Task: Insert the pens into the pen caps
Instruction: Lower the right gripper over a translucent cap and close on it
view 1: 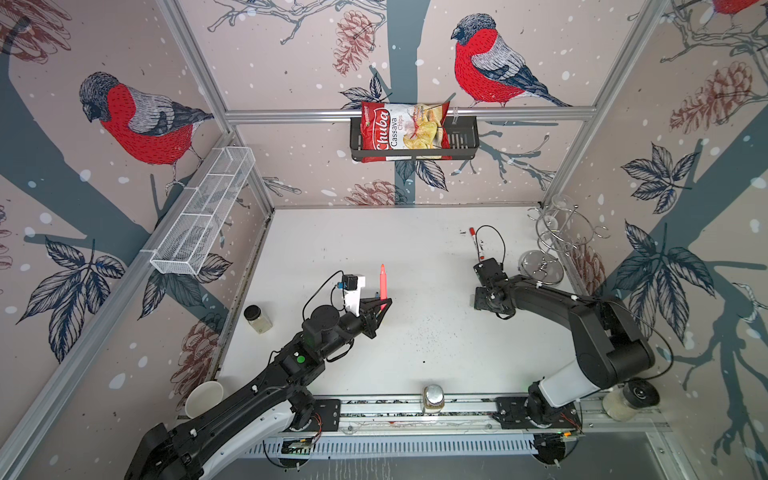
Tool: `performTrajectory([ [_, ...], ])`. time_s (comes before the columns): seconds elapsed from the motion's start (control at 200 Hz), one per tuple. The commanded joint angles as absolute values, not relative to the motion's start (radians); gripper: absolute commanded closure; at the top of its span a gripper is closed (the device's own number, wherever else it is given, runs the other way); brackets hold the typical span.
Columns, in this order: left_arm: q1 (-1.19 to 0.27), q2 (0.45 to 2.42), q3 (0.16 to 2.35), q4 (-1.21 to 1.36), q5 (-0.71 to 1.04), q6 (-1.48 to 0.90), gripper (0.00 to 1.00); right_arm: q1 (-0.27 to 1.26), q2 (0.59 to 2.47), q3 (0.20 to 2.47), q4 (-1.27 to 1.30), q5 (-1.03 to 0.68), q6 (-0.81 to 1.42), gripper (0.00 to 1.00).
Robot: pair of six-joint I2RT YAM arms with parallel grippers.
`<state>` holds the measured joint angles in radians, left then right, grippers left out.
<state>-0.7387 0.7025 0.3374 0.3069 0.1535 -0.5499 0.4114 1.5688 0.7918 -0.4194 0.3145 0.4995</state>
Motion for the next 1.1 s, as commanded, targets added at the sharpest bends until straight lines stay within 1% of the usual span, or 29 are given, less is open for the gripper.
performTrajectory([
  [0.0, -0.738, 0.692, 0.341, 0.311, 0.143, -0.538, 1.0, 0.413, 1.576, 0.799, -0.414, 0.334, 0.489, 0.28],
  [0.185, -0.737, 0.689, 0.338, 0.305, 0.143, -0.537, 1.0, 0.406, 1.604, 0.814, -0.398, 0.319, 0.474, 0.34],
  [0.325, -0.738, 0.673, 0.336, 0.293, 0.135, -0.537, 1.0, 0.402, 1.624, 0.834, -0.393, 0.308, 0.461, 0.36],
  [0.425, -0.737, 0.663, 0.334, 0.285, 0.129, -0.536, 1.0, 0.402, 1.631, 0.847, -0.396, 0.296, 0.458, 0.41],
  [0.535, -0.737, 0.657, 0.328, 0.284, 0.125, -0.537, 1.0, 0.406, 1.632, 0.846, -0.387, 0.272, 0.459, 0.49],
  [0.665, -0.737, 0.655, 0.328, 0.284, 0.123, -0.537, 1.0, 0.412, 1.631, 0.835, -0.384, 0.263, 0.463, 0.54],
  [0.921, -0.738, 0.661, 0.33, 0.285, 0.119, -0.533, 1.0, 0.419, 1.593, 0.801, -0.368, 0.199, 0.472, 0.56],
  [1.096, -0.738, 0.661, 0.331, 0.285, 0.119, -0.532, 1.0, 0.432, 1.592, 0.788, -0.368, 0.218, 0.493, 0.56],
])
